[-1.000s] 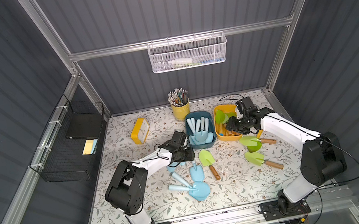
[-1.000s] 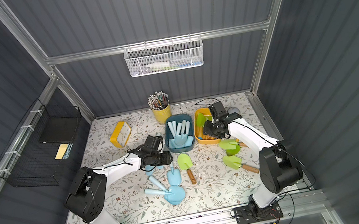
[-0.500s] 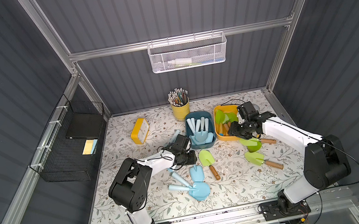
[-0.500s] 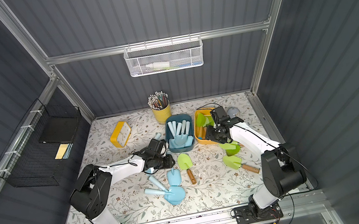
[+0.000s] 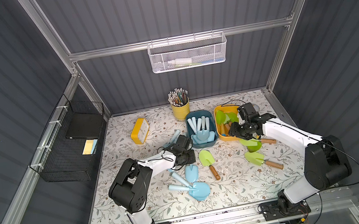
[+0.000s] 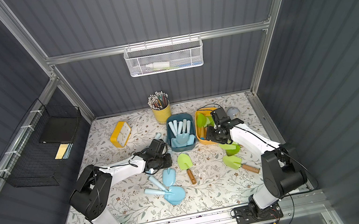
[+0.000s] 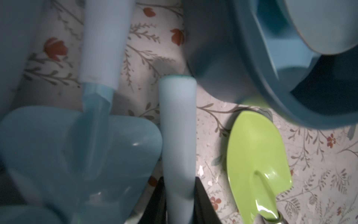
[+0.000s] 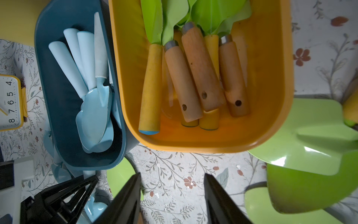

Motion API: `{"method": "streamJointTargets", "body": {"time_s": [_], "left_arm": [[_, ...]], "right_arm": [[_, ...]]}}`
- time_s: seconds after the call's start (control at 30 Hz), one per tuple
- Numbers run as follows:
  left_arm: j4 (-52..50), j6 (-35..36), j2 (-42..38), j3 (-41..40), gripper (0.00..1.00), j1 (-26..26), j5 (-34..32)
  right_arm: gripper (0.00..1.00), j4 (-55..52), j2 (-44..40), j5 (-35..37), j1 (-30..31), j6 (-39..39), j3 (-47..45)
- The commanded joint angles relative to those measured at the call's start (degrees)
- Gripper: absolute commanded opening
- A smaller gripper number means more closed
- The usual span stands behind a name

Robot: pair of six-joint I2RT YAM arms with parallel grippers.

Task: Sort the small shovels by color and place them into the storage box
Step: Pick up the shovel from the center of the board, then place the shovel in the storage box.

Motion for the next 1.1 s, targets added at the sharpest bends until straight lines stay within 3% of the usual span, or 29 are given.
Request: {"method": "streamJointTargets", "body": {"time_s": [0.0, 0.2, 0.37, 0.53, 0.77, 0.9, 1.07], "left_arm": [[-5.50, -2.54, -1.47, 1.85, 0.00, 0.25, -5.61], [-9.21, -4.97, -3.56, 9.67, 0.00, 0.32, -8.08], [-14.00, -4.32, -1.45, 21.43, 0.00, 0.41, -12.19], [-16.66, -0.04, 5.37, 37.68, 0.00, 0.41, -11.07], [-17.02, 6.20, 21.08, 57.54, 0.00, 0.41, -8.25], [-17.69, 8.01, 26.95, 62.41, 0.00, 0.41, -10.03], [-17.34, 8.55, 29.52, 61.55, 0.00, 0.50, -10.42]], "right_arm": [[0.56, 0.65, 2.06, -0.04, 0.18, -0.94, 1.98], [0.56, 1.45, 4.88, -1.88, 0.18, -1.04, 3.72], [0.56, 1.64, 5.80, -2.20, 0.18, -1.40, 4.77], [0.56, 1.26, 5.51, -1.32, 0.15, -1.83, 4.95], [0.56, 0.33, 4.97, -0.05, -0.35, -3.14, 4.98], [0.56, -0.21, 4.53, -0.14, -0.89, -3.64, 5.16], [0.56, -0.47, 3.78, -0.29, -1.34, -3.98, 4.76]]}}
